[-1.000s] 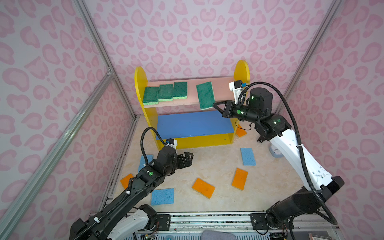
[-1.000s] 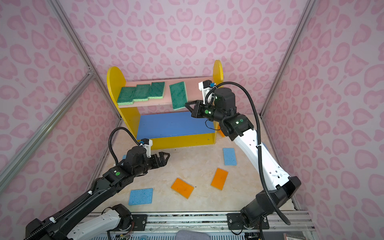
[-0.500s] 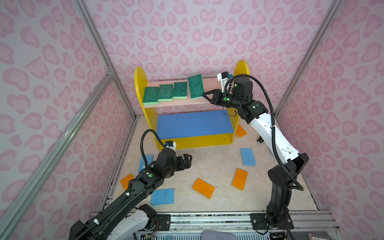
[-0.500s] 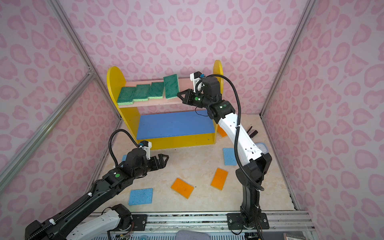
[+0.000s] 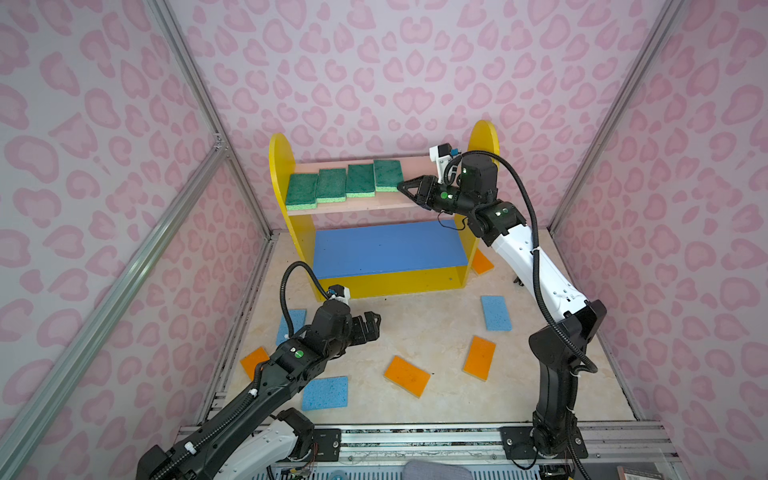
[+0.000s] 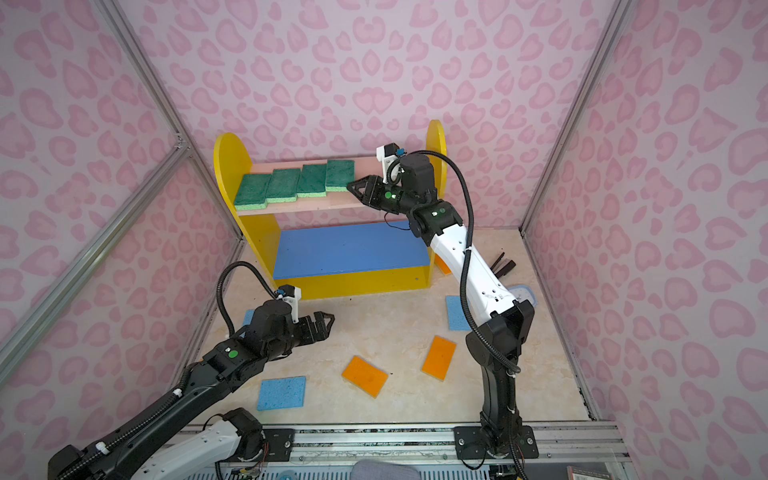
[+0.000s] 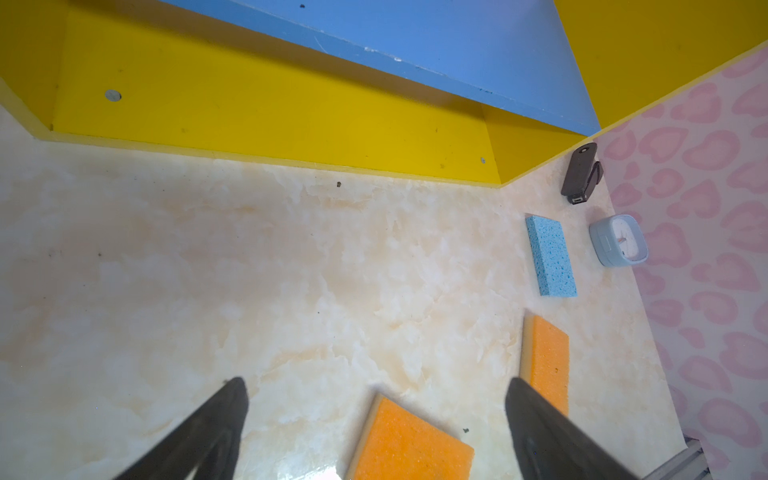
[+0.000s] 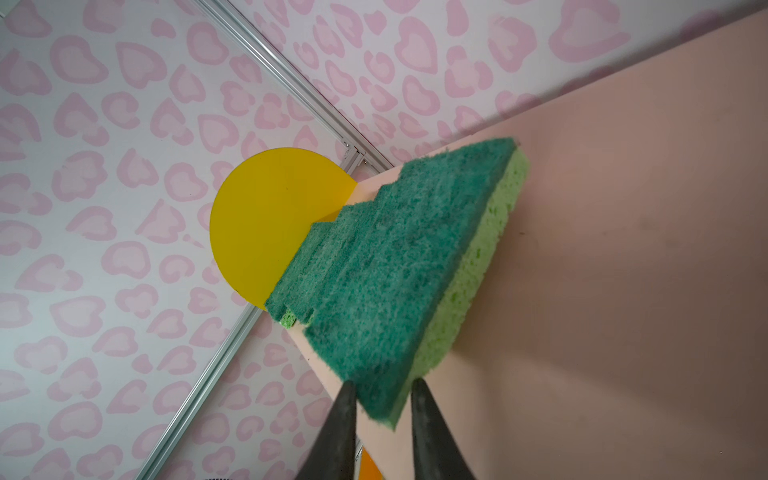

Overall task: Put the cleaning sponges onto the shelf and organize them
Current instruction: 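Lower the green sponge onto the pink shelf beside the other green sponges, then open the right gripper and release the sponge on the shelf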

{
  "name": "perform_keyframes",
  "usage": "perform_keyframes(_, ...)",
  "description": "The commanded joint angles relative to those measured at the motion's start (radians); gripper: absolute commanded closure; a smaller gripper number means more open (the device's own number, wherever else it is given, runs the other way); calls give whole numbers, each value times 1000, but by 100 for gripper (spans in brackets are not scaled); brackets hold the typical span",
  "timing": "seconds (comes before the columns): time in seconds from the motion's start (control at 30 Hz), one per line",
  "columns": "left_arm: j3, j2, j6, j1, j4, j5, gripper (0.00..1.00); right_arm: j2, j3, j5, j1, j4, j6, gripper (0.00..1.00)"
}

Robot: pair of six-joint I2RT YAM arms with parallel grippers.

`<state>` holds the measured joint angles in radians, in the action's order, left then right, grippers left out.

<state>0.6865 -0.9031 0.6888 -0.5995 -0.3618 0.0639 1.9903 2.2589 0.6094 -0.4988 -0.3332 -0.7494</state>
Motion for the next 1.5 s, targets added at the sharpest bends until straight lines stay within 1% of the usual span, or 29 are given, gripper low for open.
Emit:
perform_keyframes(0.0,-1,3,-6,1,-2,16,3,12,-2,-5,-2,28,1,74)
perform_keyframes(0.07,-2,1,-7,2,-1,17,2,12,-2,-8,-4,26,4,75)
perform_keyframes(0.1,-1,1,-6,2,-2,17,2,12,-3,-10,-4,25,5,77)
perform_keyframes(0.17,1,1,-8,2,-4,17,3,8,-5,-18,-6,18,13,86)
perform_keyframes(0.23,2,3,-9,2,-5,20,3,-5,-24,-30,-6,25,15,88)
perform_keyframes(0.37,1,1,-12,2,-4,26,2,-36,-71,-58,-2,53,16,90)
perform_keyframes(0.57,4,-5,-15,2,-4,25,2,-61,-105,-64,6,93,5,92)
perform_keyframes(0.8,10,-6,-19,3,-7,27,3,-37,-91,-57,0,105,-15,92)
perform_keyframes(0.93,6,-2,-19,2,-5,28,3,0,-45,-51,-19,84,-11,91)
perform_keyframes(1.0,6,-5,-19,3,-4,27,3,12,-19,-57,-27,57,9,87)
perform_keyframes(1.13,7,0,-22,3,-3,25,3,-9,-21,-108,-32,0,75,59)
perform_keyframes(1.27,5,5,-28,2,-6,30,3,-42,-9,-218,-49,-108,190,42)
perform_keyframes(1.37,5,8,-27,3,-6,32,3,-57,5,-295,-55,-182,250,39)
perform_keyframes(1.47,3,11,-25,3,-6,35,3,-69,6,-335,-57,-216,287,38)
